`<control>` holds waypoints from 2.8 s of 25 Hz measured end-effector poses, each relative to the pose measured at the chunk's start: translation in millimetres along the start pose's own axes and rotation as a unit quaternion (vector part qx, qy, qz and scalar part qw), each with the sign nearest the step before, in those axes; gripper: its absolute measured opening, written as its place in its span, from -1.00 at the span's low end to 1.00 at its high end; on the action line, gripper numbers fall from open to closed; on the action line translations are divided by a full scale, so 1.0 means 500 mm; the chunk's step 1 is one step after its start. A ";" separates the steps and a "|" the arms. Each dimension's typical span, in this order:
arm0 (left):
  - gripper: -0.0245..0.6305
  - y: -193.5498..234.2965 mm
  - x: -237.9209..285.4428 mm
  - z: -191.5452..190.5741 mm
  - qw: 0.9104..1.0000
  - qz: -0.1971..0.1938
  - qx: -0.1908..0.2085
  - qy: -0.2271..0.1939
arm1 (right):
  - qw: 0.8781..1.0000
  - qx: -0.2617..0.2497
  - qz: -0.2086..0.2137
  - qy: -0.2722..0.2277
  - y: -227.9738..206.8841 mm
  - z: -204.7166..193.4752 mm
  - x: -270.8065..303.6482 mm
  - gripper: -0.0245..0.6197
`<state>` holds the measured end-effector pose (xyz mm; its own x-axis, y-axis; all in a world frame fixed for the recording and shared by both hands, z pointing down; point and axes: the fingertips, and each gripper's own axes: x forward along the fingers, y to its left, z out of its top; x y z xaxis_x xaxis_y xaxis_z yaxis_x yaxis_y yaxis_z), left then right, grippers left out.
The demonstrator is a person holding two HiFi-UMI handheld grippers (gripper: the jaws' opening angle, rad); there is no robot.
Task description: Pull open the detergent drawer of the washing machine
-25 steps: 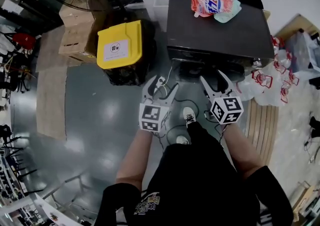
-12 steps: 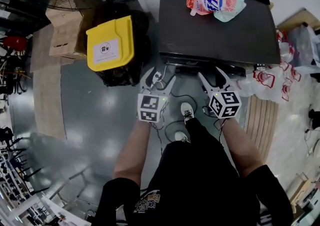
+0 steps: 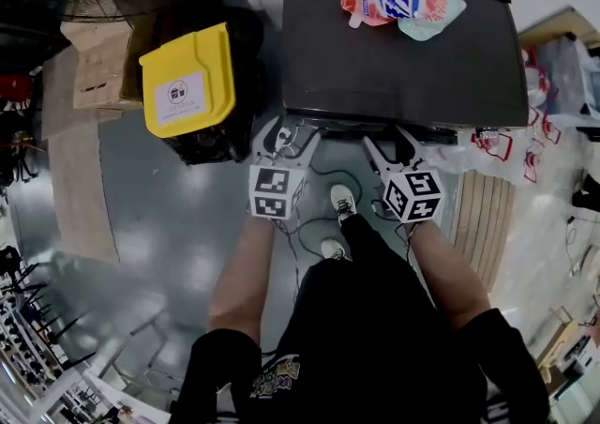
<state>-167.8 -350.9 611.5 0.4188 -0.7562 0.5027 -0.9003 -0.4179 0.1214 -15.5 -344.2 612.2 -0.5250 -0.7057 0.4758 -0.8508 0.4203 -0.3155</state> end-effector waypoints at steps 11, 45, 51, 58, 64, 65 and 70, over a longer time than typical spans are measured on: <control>-0.02 -0.009 0.029 -0.005 1.000 -0.005 -0.001 -0.002 | 0.999 0.028 -0.003 0.016 0.008 -0.021 0.025 -0.07; -0.02 -0.058 -0.067 -0.060 0.999 0.012 -0.042 0.018 | 0.998 0.032 -0.049 0.040 0.041 -0.091 -0.059 -0.30; -0.02 -0.088 -0.111 -0.095 0.999 0.011 -0.037 0.020 | 0.997 0.032 -0.050 0.042 0.063 -0.131 -0.101 -0.30; -0.02 -0.122 -0.181 -0.145 0.999 0.013 -0.041 0.026 | 0.997 0.034 -0.045 0.056 0.107 -0.193 -0.163 -0.31; -0.02 -0.149 -0.222 -0.179 0.999 0.014 -0.036 0.034 | 0.997 0.036 -0.044 0.058 0.127 -0.231 -0.203 -0.31; -0.02 -0.153 -0.229 -0.185 0.999 0.014 -0.036 0.035 | 0.997 0.036 -0.043 0.059 0.131 -0.237 -0.208 -0.31; -0.02 -0.165 -0.250 -0.208 0.999 0.020 -0.034 0.036 | 0.997 0.036 -0.037 0.063 0.141 -0.264 -0.226 -0.31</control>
<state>-158.3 -169.5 628.0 0.3751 -0.7327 0.5678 -0.9232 -0.3507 0.1573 -19.3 -159.5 644.6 -0.4640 -0.6533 0.5982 -0.8855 0.3243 -0.3326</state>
